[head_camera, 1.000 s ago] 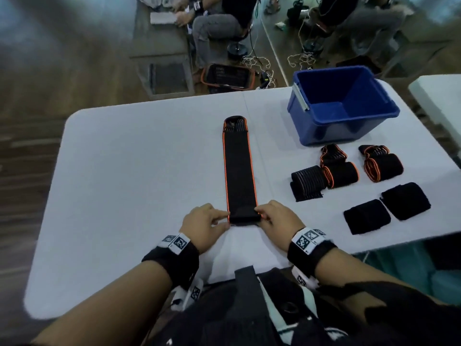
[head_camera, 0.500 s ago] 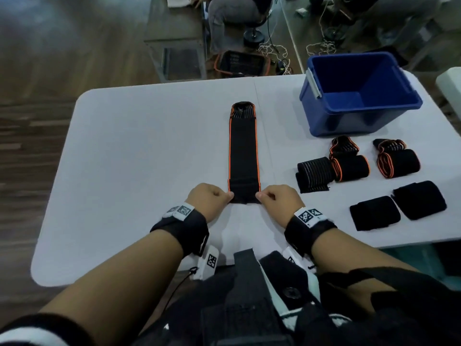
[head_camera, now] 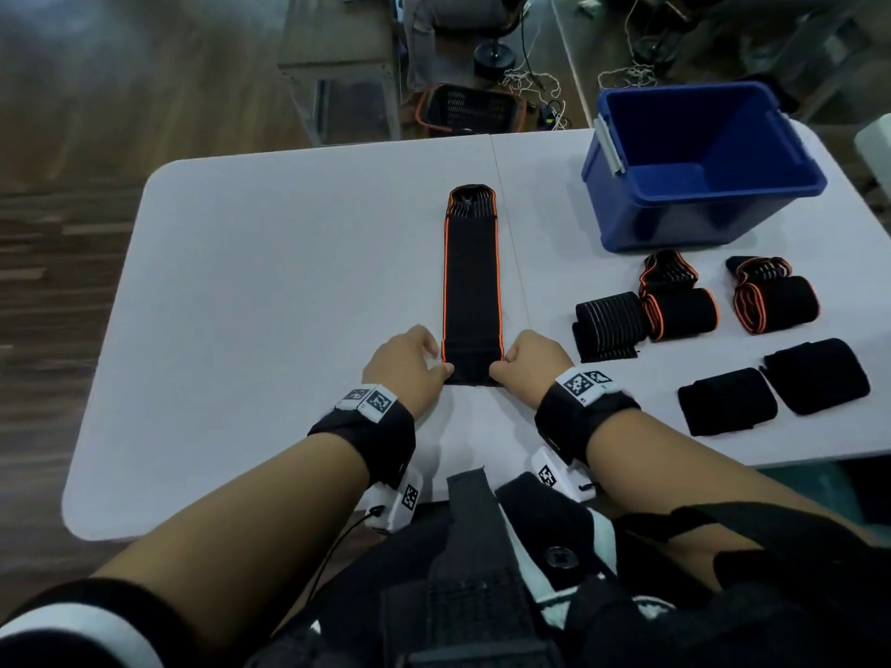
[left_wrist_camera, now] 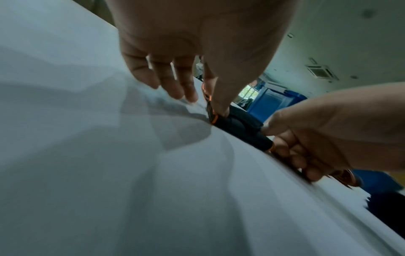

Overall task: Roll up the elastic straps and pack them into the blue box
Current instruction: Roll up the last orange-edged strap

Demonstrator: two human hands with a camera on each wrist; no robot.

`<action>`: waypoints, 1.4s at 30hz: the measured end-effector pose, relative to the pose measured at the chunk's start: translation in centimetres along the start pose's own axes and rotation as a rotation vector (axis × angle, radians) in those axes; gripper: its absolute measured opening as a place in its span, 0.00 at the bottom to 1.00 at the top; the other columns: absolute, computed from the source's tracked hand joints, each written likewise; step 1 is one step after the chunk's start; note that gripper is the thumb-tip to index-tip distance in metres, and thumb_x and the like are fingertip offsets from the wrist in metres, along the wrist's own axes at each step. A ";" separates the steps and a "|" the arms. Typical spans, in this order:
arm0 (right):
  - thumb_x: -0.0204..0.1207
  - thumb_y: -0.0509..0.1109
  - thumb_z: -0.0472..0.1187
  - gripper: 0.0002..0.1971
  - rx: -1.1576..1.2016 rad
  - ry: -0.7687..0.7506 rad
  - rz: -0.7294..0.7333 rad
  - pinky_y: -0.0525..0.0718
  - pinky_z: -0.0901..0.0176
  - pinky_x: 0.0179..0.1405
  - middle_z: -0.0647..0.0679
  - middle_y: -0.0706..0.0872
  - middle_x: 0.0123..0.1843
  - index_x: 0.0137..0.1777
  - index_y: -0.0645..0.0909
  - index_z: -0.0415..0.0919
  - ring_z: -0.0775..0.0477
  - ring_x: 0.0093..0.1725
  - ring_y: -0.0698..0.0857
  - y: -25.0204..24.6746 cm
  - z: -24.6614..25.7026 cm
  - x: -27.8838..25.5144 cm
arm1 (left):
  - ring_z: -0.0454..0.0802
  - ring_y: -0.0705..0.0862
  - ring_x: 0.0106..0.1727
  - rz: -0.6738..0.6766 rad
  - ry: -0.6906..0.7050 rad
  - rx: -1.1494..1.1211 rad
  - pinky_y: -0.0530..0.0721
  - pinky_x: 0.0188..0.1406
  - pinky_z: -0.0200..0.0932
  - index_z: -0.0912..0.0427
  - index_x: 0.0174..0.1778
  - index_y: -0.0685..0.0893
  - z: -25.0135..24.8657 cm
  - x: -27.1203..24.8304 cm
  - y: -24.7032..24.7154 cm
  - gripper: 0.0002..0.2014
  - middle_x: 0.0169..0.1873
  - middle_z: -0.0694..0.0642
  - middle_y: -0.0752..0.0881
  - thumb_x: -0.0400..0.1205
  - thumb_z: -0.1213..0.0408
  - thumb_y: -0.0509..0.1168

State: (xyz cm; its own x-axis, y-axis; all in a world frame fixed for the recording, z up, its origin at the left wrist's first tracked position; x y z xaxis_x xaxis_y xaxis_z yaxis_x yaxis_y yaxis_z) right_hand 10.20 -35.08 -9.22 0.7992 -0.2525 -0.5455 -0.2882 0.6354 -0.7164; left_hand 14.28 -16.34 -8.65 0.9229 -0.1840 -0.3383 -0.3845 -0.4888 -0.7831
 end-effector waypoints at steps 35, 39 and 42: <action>0.80 0.67 0.50 0.22 -0.262 -0.287 -0.058 0.78 0.45 0.65 0.49 0.82 0.69 0.75 0.76 0.51 0.39 0.65 0.78 0.1 2.4 -0.9 | 0.52 0.84 0.63 0.082 0.406 0.079 0.81 0.62 0.47 0.53 0.77 0.78 -2.3 -0.1 1.2 0.25 0.71 0.48 0.79 0.83 0.57 0.68; 0.79 0.68 0.49 0.08 -0.046 -0.275 -0.118 0.78 0.54 0.46 0.51 0.88 0.47 0.57 0.84 0.54 0.44 0.51 0.84 -1.1 2.4 0.1 | 0.48 0.85 0.59 -0.018 0.231 -0.127 0.77 0.57 0.38 0.47 0.65 0.89 -1.6 1.1 -0.7 0.16 0.59 0.49 0.89 0.81 0.56 0.71; 0.80 0.68 0.50 0.10 0.086 -0.198 -0.120 0.81 0.54 0.49 0.49 0.88 0.49 0.59 0.82 0.51 0.46 0.49 0.84 -1.7 1.5 0.9 | 0.42 0.84 0.50 -0.059 0.097 -0.257 0.74 0.49 0.34 0.48 0.55 0.92 -1.1 1.4 -0.9 0.09 0.48 0.46 0.91 0.81 0.55 0.72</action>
State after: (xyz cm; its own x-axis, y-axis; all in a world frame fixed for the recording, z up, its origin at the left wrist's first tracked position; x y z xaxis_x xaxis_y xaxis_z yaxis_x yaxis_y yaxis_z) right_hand 12.24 -35.25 -7.85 0.9151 -0.1874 -0.3570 -0.1459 0.6715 -0.7265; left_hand 15.99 -17.11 -7.82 0.9461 -0.2232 -0.2346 -0.3231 -0.6992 -0.6377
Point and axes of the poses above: each hand's wrist, its own x-axis towards the middle knuckle, its own y-axis out of the palm, z = x × y, the point moved 9 cm from there along x, towards the middle knuckle
